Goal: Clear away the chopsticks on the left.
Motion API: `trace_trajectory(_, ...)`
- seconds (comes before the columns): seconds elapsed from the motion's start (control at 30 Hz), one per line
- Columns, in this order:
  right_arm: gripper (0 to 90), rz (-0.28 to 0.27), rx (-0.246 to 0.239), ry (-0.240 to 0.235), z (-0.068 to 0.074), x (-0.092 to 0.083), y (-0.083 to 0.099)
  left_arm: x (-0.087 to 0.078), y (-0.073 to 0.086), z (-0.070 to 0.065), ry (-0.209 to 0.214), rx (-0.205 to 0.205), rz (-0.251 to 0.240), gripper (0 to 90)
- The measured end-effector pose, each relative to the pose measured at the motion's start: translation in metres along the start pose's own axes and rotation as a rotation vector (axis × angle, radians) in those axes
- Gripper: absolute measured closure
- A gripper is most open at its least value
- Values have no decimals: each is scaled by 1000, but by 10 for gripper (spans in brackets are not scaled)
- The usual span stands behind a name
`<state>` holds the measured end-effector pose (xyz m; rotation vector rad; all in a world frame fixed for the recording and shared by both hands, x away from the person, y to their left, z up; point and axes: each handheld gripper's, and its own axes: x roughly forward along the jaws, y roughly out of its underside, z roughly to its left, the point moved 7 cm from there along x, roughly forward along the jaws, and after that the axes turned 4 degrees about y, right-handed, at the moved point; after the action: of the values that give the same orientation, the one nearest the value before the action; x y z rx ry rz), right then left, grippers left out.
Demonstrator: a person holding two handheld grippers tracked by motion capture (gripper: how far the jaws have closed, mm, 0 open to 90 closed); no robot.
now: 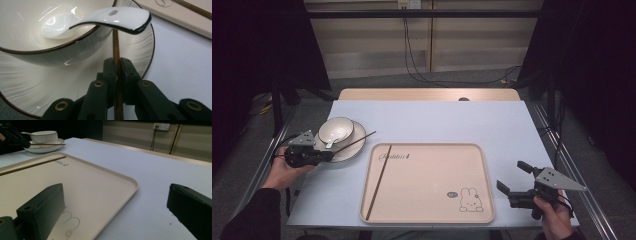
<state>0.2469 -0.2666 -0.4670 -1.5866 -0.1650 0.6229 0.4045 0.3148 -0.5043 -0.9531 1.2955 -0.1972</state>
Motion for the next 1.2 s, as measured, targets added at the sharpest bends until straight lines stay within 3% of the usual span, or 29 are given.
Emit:
trace_trajectory(0.3, 12, -2, -1, 0, 0, 0, 0, -6, -3, -4, 9, -32, -2, 847)
trace_trajectory(0.83, 12, -8, 3, -4, 1, 0, -1, -20, -7, -17, 20, -96, -72, 849)
trace_trajectory(0.9, 12, -8, 3, -5, 1, 0, -1, -20, -9, -21, 42, -116, -87, 849)
trace_trajectory(1.03, 12, -10, 4, -3, 1, 0, -1, -23, -13, -28, 40, -109, -87, 849)
trace_trajectory(1.07, 12, -10, 4, -2, 1, 0, -1, -23, -14, -31, 55, -127, -97, 849)
trace_trajectory(1.2, 12, -9, 3, -5, 1, 0, -1, -24, -18, -37, 36, -146, -111, 849)
